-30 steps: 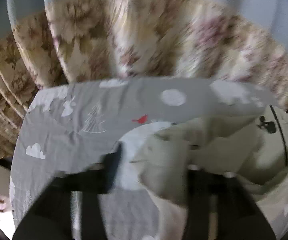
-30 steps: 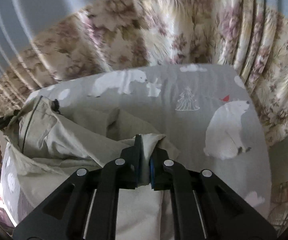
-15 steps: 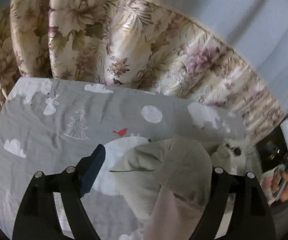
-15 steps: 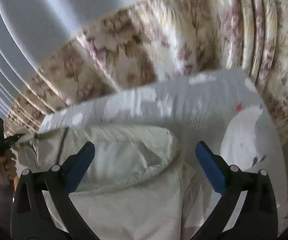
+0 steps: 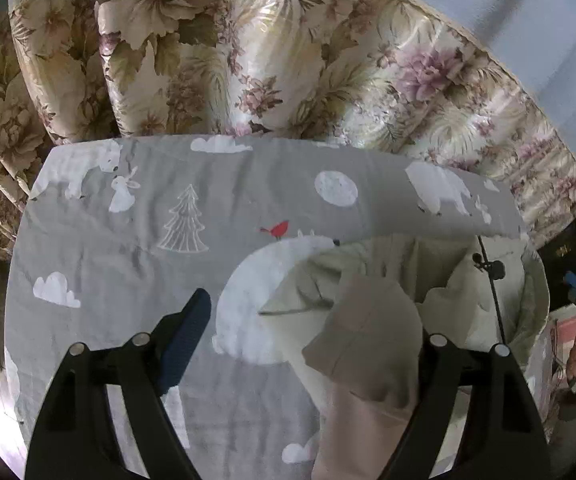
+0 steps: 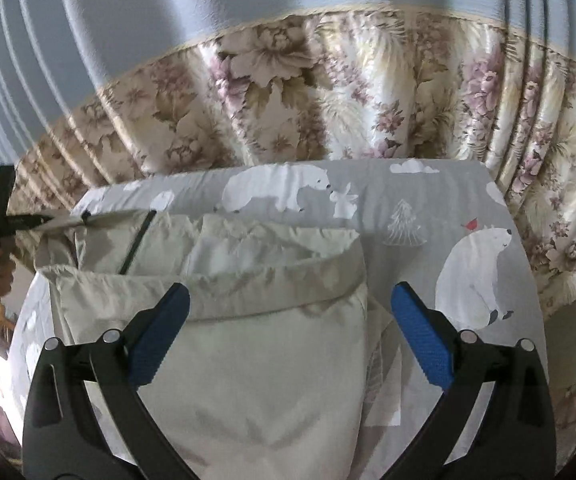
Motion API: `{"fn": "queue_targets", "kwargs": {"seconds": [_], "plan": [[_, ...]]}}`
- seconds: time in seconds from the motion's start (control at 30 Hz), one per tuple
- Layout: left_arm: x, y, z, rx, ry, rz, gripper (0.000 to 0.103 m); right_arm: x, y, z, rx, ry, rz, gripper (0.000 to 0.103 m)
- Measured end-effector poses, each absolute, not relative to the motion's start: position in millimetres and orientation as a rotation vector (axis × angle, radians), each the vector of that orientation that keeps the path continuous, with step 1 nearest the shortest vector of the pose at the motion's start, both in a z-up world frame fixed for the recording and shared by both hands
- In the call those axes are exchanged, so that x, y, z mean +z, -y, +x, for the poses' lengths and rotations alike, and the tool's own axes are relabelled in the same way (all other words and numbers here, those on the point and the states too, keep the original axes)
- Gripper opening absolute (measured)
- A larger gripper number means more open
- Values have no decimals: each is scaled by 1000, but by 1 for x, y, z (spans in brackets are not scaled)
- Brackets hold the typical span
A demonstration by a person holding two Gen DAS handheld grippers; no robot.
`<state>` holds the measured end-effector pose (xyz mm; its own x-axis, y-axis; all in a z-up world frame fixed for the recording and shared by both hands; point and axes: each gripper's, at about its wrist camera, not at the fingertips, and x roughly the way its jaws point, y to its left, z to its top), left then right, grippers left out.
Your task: Fold large clothes
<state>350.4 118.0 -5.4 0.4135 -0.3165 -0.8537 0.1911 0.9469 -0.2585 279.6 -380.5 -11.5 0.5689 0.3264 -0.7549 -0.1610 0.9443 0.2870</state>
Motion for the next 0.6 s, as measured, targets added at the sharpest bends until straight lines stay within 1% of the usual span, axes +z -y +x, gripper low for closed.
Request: {"fn": "queue_targets", "kwargs": {"seconds": [0.07, 0.23, 0.33, 0.43, 0.5, 0.53, 0.6], "plan": [[-6, -121, 341, -335, -1100, -166, 82, -16, 382, 278, 275, -928, 195, 100], [-3, -112, 309, -377, -1019, -267, 82, -20, 382, 274, 313, -919, 267, 100], [-13, -99, 276, -414, -1007, -381, 84, -22, 376, 270, 327, -917, 276, 100], [-15, -89, 246, -453, -965, -406, 87, -28, 369, 264, 343, -927, 271, 100], [-10, -77, 223, -428, -906, -308, 87, -30, 366, 258, 340, -924, 261, 100], [-5, -70, 209, -394, -861, -206, 87, -30, 365, 254, 340, -918, 255, 100], [5, -68, 193, -364, -777, -144, 88, -31, 361, 247, 342, -901, 241, 100]]}}
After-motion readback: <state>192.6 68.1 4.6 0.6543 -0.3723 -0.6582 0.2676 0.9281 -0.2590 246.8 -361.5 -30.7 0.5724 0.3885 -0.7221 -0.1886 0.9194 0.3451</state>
